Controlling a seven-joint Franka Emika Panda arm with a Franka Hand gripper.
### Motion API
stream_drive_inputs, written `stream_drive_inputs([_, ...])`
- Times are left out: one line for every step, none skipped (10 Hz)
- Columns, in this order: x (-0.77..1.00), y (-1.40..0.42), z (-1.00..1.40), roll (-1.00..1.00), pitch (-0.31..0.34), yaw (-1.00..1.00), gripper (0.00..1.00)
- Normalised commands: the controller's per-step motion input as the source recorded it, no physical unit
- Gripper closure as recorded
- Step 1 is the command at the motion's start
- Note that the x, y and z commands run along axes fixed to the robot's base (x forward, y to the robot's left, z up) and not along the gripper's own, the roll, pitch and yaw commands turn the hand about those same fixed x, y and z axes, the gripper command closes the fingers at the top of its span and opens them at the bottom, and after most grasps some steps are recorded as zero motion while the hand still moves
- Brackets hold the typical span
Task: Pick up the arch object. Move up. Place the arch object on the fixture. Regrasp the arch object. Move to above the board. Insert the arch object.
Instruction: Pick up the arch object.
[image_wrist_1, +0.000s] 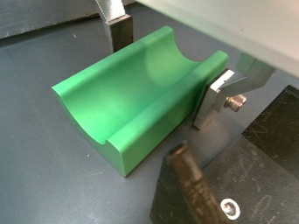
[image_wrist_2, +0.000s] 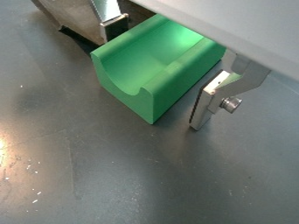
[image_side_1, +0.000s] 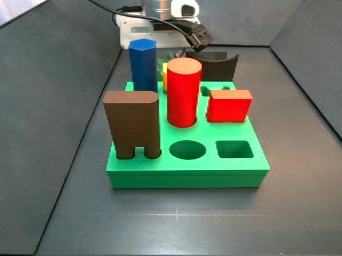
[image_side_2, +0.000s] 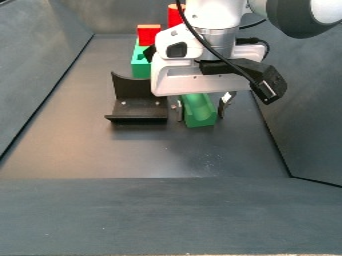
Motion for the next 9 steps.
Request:
stream_drive_inputs([0.0, 0.0, 0.0, 0.0, 0.0, 0.0, 0.0])
stream_drive_inputs([0.0, 0.0, 0.0, 0.0, 0.0, 0.0, 1.0])
stream_drive_inputs([0.0, 0.0, 0.0, 0.0, 0.0, 0.0, 1.0])
stream_drive_inputs([0.0, 0.0, 0.0, 0.0, 0.0, 0.0, 1.0])
stream_drive_inputs([0.0, 0.0, 0.0, 0.0, 0.0, 0.0, 1.0])
stream_drive_inputs([0.0, 0.0, 0.0, 0.0, 0.0, 0.0, 1.0])
stream_drive_inputs([0.0, 0.0, 0.0, 0.0, 0.0, 0.0, 1.0])
stream_drive_inputs([0.0, 0.0, 0.0, 0.0, 0.0, 0.0, 1.0])
stream_drive_inputs([0.0, 0.0, 0.0, 0.0, 0.0, 0.0, 1.0])
